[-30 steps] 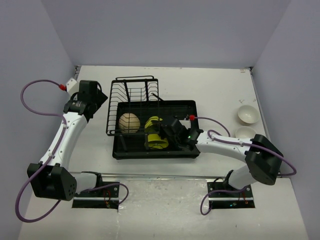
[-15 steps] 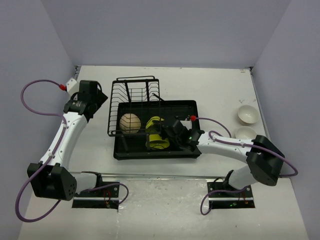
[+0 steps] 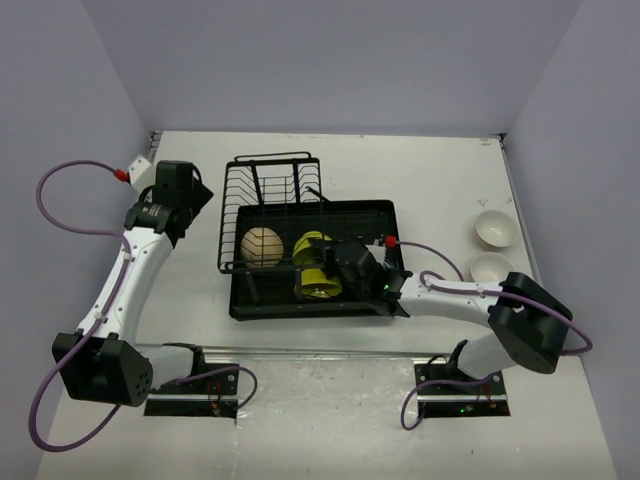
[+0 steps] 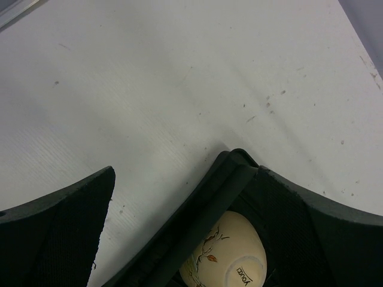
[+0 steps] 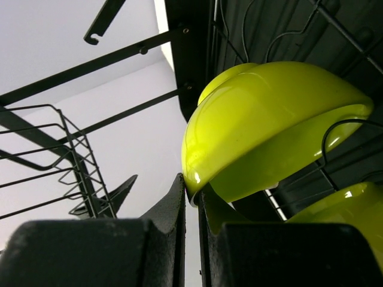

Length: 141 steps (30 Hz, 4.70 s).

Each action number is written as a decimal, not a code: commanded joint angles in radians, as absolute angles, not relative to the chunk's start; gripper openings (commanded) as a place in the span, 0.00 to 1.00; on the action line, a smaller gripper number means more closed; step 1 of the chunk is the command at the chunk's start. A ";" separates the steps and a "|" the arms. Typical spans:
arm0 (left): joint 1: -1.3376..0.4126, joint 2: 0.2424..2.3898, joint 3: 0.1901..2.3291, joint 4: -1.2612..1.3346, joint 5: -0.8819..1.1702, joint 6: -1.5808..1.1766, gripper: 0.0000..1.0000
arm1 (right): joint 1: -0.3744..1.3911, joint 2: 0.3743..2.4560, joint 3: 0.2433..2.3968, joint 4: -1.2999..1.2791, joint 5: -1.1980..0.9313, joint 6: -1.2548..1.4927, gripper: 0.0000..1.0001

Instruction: Unload the bowls from the dish rack

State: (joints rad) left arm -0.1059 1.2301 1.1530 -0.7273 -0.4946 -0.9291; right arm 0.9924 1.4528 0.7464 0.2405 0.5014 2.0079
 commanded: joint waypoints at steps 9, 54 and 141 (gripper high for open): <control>-0.106 1.174 1.134 -0.704 -0.546 -0.959 1.00 | 0.976 1.479 0.614 0.576 0.523 2.416 0.00; -0.104 1.187 1.164 -0.703 -0.591 -0.913 1.00 | 0.766 1.442 0.706 0.736 0.304 2.048 0.00; -0.091 1.420 1.351 -0.739 -0.506 -0.692 1.00 | -0.055 2.068 2.106 -1.000 0.396 0.362 0.00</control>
